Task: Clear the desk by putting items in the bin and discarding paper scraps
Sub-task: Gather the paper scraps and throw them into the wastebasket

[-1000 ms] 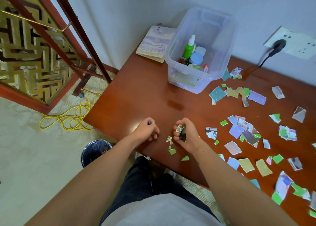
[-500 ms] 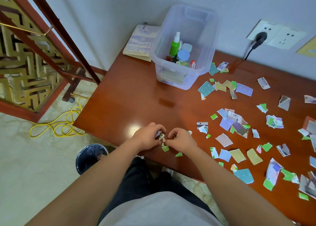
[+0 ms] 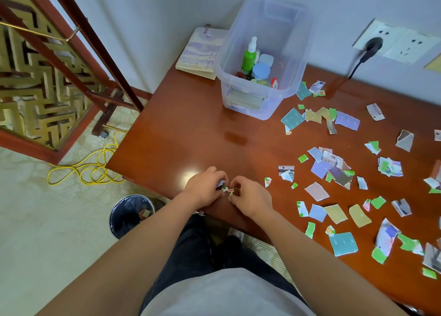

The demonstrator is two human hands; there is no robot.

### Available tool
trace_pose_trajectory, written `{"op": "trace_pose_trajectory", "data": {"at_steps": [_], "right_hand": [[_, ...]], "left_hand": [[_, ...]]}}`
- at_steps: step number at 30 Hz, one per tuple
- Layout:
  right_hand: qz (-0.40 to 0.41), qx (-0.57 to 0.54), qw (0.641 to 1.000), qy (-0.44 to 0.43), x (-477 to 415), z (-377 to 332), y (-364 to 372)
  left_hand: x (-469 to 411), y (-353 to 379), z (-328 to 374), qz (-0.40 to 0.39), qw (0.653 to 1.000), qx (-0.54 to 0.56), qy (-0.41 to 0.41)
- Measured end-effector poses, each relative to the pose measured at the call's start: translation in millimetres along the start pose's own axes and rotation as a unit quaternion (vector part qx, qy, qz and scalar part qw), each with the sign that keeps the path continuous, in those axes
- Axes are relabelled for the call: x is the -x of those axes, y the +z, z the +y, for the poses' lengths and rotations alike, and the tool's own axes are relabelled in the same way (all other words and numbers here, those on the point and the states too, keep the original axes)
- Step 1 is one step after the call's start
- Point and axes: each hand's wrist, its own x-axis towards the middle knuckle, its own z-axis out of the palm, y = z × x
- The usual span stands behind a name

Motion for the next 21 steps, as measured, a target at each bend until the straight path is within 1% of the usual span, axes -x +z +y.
{"op": "trace_pose_trajectory", "data": {"at_steps": [3,10,16,18,21], "right_hand": [[-0.001,0.007,1.0,-0.003,-0.2,-0.4,-0.3],[-0.025,-0.003,1.0,0.018,-1.6,1.5,-0.7],[-0.047,0.019,0.999,-0.003,-4.1,3.4,1.7],[-0.056,0.028,0.998,-0.013,-3.7,4.7,1.7],[-0.07,-0.001,0.998,0.002,-6.4,9.0,-0.8]], "left_hand": [[0.0,-0.6,0.6,0.001,1.0,-0.009,0.0],[0.5,-4.4,3.6,-0.002,1.0,-0.021,-0.005],[1.9,-5.5,4.9,0.003,1.0,-0.024,-0.011],[2.3,-6.0,5.5,0.007,1.0,0.012,-0.028],[2.7,-5.7,5.9,0.014,0.987,0.139,-0.08]]}}
